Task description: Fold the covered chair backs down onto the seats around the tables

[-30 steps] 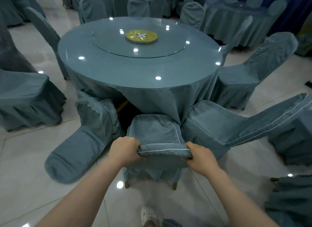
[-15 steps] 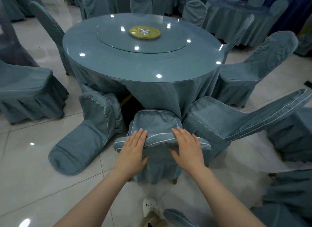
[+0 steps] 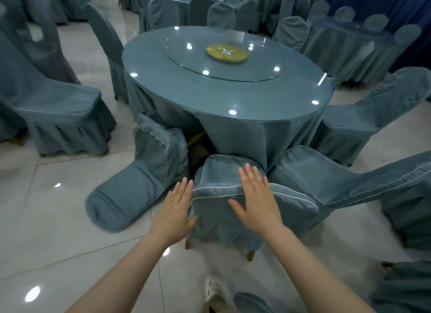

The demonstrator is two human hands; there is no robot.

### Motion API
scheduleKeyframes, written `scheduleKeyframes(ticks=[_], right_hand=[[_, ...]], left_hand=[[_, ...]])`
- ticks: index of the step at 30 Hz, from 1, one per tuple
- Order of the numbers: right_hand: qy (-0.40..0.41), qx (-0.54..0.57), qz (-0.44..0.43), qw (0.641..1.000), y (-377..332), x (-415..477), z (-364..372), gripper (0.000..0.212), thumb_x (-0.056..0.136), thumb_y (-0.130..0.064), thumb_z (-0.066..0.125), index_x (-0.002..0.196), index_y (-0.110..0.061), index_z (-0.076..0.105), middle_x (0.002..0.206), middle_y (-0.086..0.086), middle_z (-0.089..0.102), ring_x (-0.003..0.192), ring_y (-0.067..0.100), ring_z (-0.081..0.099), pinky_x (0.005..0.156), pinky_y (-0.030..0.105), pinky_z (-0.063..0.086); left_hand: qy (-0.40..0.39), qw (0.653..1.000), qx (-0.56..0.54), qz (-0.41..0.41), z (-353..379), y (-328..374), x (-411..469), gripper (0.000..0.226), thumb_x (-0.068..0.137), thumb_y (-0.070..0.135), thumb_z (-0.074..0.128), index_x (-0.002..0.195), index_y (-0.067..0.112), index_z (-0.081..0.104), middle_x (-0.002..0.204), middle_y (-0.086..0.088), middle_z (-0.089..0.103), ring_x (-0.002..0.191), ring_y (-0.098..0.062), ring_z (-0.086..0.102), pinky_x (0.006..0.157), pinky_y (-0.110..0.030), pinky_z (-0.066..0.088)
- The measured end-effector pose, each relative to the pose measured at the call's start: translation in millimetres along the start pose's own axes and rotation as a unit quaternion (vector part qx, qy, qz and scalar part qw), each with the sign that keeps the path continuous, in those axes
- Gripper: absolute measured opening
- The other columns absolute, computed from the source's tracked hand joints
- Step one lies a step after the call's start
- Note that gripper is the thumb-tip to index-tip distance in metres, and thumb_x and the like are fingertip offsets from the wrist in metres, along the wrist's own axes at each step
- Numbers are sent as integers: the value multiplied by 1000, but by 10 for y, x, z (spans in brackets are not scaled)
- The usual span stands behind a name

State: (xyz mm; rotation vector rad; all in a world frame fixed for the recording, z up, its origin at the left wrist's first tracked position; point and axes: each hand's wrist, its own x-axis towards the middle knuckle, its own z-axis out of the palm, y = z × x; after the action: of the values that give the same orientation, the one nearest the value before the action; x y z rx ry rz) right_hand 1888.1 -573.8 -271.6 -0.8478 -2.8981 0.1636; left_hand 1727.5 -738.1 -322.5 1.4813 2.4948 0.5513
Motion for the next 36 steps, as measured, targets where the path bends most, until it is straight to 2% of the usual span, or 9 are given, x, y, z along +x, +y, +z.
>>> scheduleKeyframes(ticks=[6,11,15,27,36], right_hand=[[-31,16,-77,996,-681,349,164,78,95,-49,40,151,-20,-7,154,-6,-19,138,10,-27,114,31,-16],[-65,24,-119,990,-1103,719,403,76,96,-45,41,151,-20,-5,159,-2,-14,141,11,-23,113,31,-16],[-83,22,-145,986,-1373,1154,631,75,96,-43,41,152,-18,-3,159,0,-12,142,14,-21,113,32,-16],[-177,39,-177,967,-2355,2743,1454,72,97,-41,42,152,-21,0,160,3,-12,146,20,-15,117,38,-8],[-239,17,-136,961,-3073,3540,1993,71,96,-42,43,152,-22,4,160,3,-6,147,20,-9,118,39,-4]], left_hand=[[25,997,-5,-71,-220,-639,-243,90,92,44,48,145,21,-20,148,6,-28,144,-14,-13,114,-25,-7],[29,992,-16,-125,-348,-1145,-297,91,92,43,49,137,25,-27,154,3,-20,145,-16,-10,117,-30,-2],[20,987,-20,-159,-454,-1583,-167,90,92,41,51,140,25,-24,155,4,-18,145,-17,-9,117,-30,-2],[-42,965,20,-256,-973,-3259,419,82,92,39,49,150,24,-6,159,0,-8,146,-19,0,117,-35,4],[-100,954,9,-283,-1222,-4670,596,80,92,39,50,150,26,-4,159,0,-5,146,-20,2,116,-35,5]])
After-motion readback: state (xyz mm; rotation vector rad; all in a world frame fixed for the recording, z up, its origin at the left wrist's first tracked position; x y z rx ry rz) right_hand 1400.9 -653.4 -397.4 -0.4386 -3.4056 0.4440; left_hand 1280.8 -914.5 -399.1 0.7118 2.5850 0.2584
